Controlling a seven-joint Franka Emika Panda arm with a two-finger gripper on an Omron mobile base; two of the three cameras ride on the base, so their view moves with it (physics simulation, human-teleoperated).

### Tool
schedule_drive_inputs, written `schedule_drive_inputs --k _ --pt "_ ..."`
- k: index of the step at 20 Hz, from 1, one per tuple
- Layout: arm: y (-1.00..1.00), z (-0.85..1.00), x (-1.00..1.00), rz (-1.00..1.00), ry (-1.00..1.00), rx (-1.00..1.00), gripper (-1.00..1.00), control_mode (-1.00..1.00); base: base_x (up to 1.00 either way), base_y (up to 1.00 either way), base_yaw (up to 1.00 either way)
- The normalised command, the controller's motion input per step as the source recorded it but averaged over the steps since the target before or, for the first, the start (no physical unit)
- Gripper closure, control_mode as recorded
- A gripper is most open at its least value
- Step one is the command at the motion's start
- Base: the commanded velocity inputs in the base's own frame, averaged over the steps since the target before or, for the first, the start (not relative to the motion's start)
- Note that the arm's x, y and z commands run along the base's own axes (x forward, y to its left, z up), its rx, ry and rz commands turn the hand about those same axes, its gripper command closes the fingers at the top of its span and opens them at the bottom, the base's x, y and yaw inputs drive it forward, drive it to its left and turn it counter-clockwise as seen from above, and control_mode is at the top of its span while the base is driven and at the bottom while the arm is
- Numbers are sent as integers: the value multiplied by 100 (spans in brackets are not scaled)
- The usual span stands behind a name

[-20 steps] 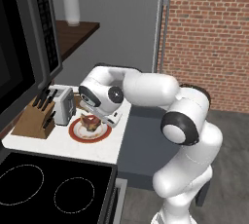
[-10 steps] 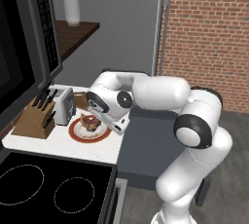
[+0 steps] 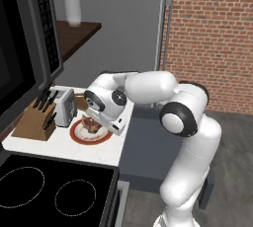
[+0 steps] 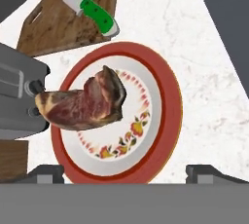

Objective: Pick up the knife from the drawer and place it on the cutting board. Then place the meat from the plate to the cutting board.

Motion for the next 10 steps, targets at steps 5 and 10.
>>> schedule_drive_inputs --k 5,10 --pt "-17 60 67 0 51 0 -100 -100 0 0 0" --pt "-41 55 37 0 37 1 -100 -100 0 0 0"
